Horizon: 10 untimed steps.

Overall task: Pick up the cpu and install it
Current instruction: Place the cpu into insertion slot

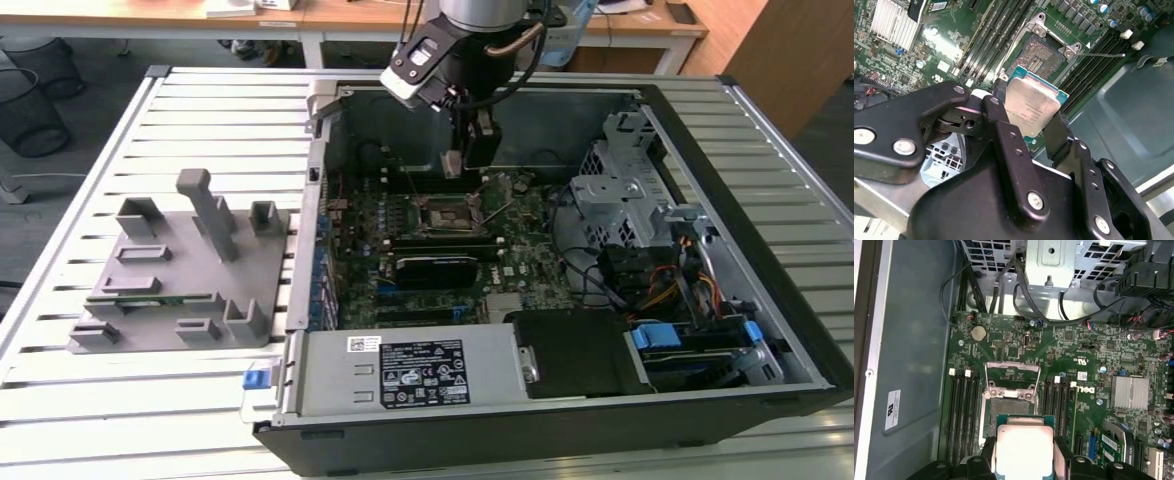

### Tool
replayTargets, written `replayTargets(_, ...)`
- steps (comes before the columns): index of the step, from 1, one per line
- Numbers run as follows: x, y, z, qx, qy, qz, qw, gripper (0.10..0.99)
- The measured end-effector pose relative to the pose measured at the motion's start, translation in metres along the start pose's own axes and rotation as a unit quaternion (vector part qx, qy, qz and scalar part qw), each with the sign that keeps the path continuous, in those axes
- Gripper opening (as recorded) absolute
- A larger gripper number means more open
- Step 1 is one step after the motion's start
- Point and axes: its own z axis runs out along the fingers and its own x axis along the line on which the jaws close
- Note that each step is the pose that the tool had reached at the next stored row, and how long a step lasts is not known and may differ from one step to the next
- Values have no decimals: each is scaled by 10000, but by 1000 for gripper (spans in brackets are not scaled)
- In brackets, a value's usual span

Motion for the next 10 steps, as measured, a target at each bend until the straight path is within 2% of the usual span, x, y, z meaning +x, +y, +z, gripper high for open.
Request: replayTargets(10, 0, -5, 52, 0, 0, 8, 10000, 541)
